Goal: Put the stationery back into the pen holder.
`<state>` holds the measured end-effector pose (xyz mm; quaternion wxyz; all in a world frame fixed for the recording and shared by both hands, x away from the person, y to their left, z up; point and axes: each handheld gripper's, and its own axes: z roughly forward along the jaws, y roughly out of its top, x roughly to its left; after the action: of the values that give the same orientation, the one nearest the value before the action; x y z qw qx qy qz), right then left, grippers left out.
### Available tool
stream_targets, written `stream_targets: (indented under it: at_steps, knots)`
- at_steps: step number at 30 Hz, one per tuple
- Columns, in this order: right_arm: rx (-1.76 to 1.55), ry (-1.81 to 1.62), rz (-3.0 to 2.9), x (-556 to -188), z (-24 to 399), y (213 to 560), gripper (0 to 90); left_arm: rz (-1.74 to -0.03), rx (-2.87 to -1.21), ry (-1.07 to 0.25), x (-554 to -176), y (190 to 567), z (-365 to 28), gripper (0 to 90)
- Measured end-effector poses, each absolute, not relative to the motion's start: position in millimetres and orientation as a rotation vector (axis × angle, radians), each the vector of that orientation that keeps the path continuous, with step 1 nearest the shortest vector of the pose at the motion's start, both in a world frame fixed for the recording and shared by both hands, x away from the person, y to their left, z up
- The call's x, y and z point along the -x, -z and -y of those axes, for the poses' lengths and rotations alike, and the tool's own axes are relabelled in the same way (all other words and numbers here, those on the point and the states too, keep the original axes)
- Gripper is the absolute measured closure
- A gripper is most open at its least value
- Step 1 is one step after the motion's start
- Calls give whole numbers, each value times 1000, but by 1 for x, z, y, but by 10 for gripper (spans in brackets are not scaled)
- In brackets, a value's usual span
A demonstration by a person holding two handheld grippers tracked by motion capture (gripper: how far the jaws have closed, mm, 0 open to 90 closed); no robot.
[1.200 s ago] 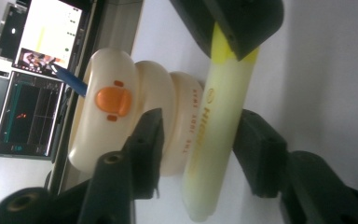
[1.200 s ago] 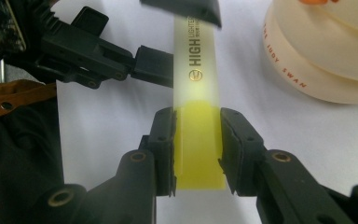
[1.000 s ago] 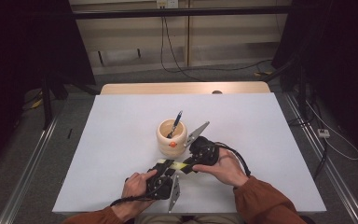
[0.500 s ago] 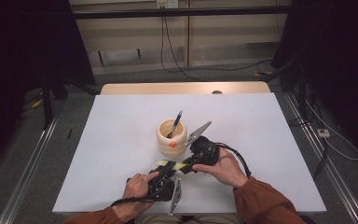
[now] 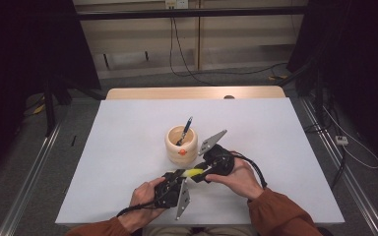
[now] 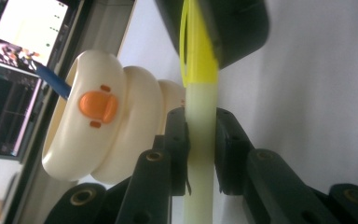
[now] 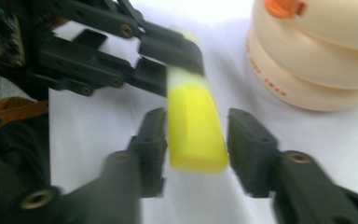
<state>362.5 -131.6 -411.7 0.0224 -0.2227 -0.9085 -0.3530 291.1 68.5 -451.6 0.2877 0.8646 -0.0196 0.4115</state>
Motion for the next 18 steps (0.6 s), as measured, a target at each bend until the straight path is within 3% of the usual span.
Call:
stream_targets:
  at_steps: [4, 8, 12, 18]
  knots:
    - [752, 1160, 2809, -363, 139, 413, 393, -45, -2301, -1001, -297, 449, -73, 775]
    - [774, 1242, 2812, -362, 143, 412, 318, -137, -2269, -918, -303, 447, -76, 775]
    - [849, 1255, 2869, -361, 144, 414, 149, -181, -2249, -874, -309, 444, -80, 775]
    - [922, 1343, 2861, -360, 152, 414, 92, -276, -2230, -794, -314, 442, -88, 775]
